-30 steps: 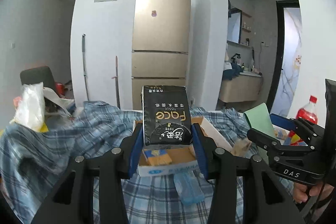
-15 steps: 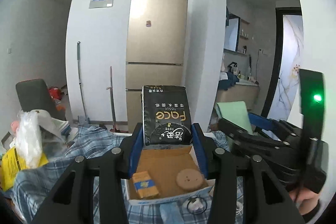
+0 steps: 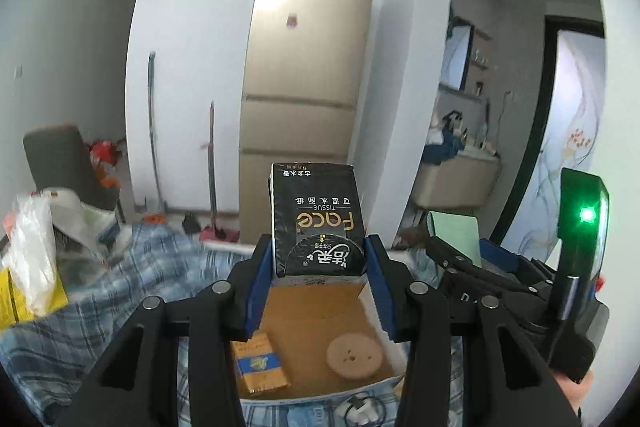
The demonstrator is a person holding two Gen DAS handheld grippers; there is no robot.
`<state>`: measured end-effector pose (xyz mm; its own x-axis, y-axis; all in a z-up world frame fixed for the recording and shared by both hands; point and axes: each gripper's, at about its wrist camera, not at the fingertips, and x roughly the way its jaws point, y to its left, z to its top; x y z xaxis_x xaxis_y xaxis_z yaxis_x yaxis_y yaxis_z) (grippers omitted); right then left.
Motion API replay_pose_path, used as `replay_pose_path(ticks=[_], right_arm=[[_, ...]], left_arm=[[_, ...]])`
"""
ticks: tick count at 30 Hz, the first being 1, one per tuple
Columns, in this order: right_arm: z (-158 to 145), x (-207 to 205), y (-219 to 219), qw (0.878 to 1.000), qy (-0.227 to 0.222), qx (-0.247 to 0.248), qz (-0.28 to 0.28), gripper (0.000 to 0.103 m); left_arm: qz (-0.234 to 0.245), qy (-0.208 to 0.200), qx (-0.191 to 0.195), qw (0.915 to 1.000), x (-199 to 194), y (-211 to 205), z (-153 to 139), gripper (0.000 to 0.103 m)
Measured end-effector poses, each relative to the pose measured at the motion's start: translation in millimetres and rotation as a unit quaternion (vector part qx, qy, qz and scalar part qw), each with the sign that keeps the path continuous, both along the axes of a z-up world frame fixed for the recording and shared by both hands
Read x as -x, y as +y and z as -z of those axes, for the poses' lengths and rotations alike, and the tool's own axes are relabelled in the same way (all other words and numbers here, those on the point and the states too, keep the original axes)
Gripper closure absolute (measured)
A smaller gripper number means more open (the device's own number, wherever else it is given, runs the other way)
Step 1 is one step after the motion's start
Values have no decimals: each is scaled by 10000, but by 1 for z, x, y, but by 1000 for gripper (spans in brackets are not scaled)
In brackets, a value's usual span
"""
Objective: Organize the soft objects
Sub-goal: 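Lower the green card into the box and open the right gripper while the left releases the black pack inside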
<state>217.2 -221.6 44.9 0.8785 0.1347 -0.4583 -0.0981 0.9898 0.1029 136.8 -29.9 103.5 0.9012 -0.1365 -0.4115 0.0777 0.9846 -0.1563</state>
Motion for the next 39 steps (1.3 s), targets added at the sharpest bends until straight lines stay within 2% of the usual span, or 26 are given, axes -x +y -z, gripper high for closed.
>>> replay_pose_path(ticks=[5,10,14,21,26,32,39], right_arm=[[32,-22,7,9985,545,50,-62,33],[70,-39,19,9916,1244,-101,-353,33],[95,-48,30,9857,1603,-46,-512,33],[119,-54,46,9751,2084,136,-747,33],[134,-56,64,9675,2307,505,-902,33],[139,-61,60,9679,2343,527,-749,33],[144,-64,58,9649,2451,392,-854,33]], left_arm=[[-127,537,-72,9985,-30,6,37,56],[-302,846,-10,9960,-37,26,65,56],[-396,1028,11,9939,-44,36,80,56],[-309,1375,166,9899,-56,38,94,56],[-315,1451,66,9889,-60,34,99,56],[-324,1513,69,9879,-64,34,103,56],[-257,1586,50,9870,-66,30,108,56]])
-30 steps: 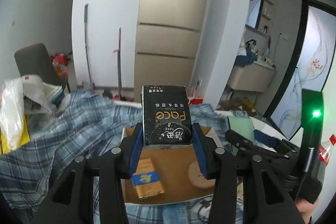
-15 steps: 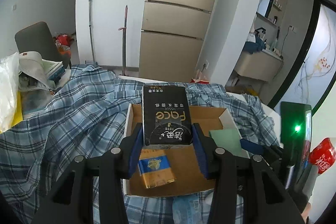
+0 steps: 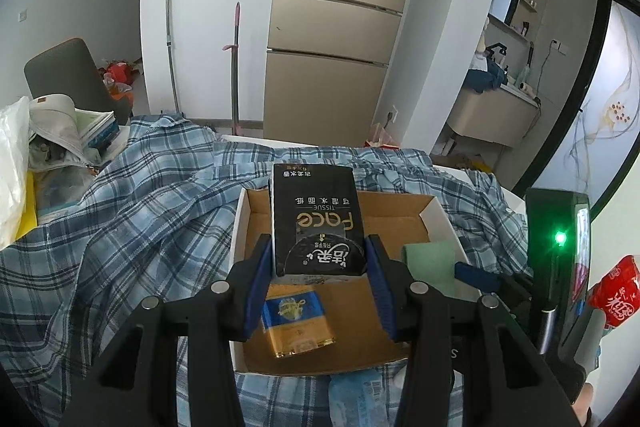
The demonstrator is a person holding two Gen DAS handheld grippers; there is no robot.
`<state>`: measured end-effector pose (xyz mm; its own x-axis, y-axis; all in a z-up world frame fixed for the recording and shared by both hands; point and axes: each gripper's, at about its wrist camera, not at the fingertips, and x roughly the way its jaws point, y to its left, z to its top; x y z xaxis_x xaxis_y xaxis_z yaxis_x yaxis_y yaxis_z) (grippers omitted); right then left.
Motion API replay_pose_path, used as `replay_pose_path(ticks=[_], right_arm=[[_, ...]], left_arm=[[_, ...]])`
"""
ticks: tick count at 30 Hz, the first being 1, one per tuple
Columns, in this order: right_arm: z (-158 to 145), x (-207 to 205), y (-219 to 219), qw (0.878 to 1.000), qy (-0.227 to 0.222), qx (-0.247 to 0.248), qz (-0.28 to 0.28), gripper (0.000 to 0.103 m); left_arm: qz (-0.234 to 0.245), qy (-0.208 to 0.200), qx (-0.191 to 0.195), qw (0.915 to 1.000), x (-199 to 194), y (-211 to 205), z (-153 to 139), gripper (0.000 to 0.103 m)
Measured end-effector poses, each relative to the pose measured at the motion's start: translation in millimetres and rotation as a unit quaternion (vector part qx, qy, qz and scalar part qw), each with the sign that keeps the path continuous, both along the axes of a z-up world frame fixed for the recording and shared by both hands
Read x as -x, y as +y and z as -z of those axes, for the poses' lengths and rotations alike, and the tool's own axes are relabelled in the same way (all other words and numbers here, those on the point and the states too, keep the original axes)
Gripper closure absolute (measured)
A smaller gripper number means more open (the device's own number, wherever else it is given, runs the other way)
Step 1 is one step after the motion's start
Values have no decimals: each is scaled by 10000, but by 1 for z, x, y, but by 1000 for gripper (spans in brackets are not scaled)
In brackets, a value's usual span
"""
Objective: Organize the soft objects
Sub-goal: 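Lower the green card into the box and open the right gripper while the left releases the black pack inside, then raise both open grippers away from the box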
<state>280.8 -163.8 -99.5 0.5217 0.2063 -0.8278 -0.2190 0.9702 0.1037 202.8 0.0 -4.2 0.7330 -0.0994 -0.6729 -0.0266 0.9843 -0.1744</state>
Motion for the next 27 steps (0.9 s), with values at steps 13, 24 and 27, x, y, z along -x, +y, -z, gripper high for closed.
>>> replay_pose_path(ticks=[13,24,27], right_arm=[[-33,2,-30,9962,-507,121,698,20],[-40,-1,-51,9954,-454,-154,825,20],[-41,-1,-50,9956,-468,-154,797,20]], left_arm=[[150,129,-88,9998,-7,-12,16,56],[291,392,-182,9986,-11,-25,30,56],[282,379,-186,9987,-11,-24,30,56]])
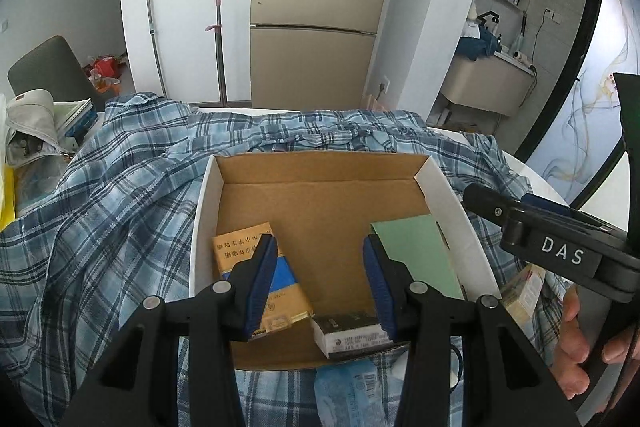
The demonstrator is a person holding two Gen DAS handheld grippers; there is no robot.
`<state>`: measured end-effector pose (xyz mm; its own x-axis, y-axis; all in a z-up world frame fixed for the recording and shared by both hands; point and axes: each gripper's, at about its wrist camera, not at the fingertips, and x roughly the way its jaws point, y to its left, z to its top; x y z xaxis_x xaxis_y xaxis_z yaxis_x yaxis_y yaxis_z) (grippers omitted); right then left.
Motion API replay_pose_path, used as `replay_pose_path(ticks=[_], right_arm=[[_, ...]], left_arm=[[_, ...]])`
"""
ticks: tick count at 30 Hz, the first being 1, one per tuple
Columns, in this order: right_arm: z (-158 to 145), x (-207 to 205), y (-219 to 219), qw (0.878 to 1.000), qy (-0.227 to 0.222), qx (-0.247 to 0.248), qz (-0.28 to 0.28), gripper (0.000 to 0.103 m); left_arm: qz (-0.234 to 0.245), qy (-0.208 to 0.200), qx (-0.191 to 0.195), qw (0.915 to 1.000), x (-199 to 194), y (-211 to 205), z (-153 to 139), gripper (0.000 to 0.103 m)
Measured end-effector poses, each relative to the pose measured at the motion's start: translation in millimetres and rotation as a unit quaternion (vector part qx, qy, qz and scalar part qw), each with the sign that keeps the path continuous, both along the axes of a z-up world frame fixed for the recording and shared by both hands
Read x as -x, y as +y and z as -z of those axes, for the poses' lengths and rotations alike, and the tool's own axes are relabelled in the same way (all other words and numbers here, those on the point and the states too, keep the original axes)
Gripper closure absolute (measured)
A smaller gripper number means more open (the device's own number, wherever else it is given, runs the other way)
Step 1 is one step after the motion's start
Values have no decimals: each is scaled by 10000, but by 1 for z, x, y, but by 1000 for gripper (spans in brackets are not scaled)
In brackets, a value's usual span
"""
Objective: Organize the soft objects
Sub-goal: 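Raise both open grippers away from the box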
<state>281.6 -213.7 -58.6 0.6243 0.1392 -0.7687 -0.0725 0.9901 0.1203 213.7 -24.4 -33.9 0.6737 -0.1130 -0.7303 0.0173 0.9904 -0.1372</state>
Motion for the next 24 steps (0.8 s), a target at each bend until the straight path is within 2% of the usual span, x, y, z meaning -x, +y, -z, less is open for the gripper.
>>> replay_pose_path(ticks=[6,7,10,12,13,15,18,20,22,24], right_arm=[[-6,3,1,10000,-49,-26,-44,20],[-9,5,1,9999,-68,-71,-74,20],[-25,13,0,9995,-285,-96,-95,20],[-36,20,-1,9989,-454,-69,-109,20],[-42,23,-2,9985,-534,-63,-115,20],[-53,30,-5,9975,-689,-70,-111,20],[-70,40,-7,9959,-879,-63,-192,20],[-82,48,-9,9940,-1060,-104,-264,16],[-93,56,-13,9912,-1291,-152,-235,3],[-100,62,-16,9881,-1512,-218,-197,0]], left_arm=[[8,-275,289,9992,8,5,-13,54],[-11,-350,292,9990,10,6,-18,43],[-147,-823,205,9963,23,9,-36,21],[-199,-1124,109,9934,30,11,-46,14],[-193,-1316,68,9911,34,12,-51,14],[-159,-1429,91,9896,37,15,-58,13],[-191,-1385,314,9897,40,20,-66,13],[-149,-1498,481,9874,45,23,-73,13],[-170,-1636,498,9851,51,25,-79,13],[-190,-1770,438,9831,58,24,-86,12]])
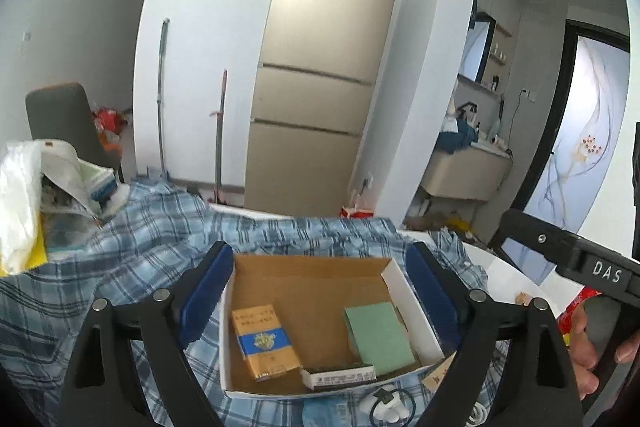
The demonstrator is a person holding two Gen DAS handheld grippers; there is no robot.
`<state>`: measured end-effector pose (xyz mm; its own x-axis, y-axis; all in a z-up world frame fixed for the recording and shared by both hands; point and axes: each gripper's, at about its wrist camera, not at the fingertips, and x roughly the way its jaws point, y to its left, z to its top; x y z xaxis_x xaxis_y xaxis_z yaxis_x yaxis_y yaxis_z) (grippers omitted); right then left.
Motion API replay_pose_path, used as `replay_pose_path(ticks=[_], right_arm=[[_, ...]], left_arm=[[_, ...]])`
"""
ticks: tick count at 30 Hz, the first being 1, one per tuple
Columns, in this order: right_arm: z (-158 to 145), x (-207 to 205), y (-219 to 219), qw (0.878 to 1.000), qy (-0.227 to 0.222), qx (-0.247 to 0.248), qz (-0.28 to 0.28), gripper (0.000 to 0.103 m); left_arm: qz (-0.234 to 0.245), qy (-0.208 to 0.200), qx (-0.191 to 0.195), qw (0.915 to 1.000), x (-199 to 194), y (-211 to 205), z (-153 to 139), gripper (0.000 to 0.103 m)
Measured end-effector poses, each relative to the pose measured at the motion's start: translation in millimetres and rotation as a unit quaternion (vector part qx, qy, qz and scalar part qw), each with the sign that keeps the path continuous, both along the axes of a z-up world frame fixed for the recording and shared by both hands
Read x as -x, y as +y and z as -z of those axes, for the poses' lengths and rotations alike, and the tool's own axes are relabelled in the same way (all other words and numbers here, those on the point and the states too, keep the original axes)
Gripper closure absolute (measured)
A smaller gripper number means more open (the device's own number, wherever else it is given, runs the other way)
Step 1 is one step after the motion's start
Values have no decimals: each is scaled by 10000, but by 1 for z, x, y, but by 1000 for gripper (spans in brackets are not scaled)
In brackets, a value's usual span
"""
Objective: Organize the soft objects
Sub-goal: 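Raise both open grippers away from the box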
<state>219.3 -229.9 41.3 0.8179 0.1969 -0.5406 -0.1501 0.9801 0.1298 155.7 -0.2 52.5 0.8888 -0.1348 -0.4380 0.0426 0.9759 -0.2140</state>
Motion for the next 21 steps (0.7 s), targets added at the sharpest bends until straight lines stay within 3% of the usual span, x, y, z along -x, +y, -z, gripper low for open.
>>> replay_pose_path(ticks=[3,14,18,21], right_arm=[[-6,3,-4,9999,-103,-5,44,0],[-18,15,-5,9994,-334,11,79,0],[-28,26,2,9984,-534,110,171,0],[-33,39,5,9964,-761,222,288,0]], left_arm=[[33,-164,-63,9998,7,-4,-7,0],[123,-525,-372,9979,33,-18,-36,0],[201,-645,-403,9969,47,-27,-53,0],[187,-857,-635,9941,66,-33,-59,0]])
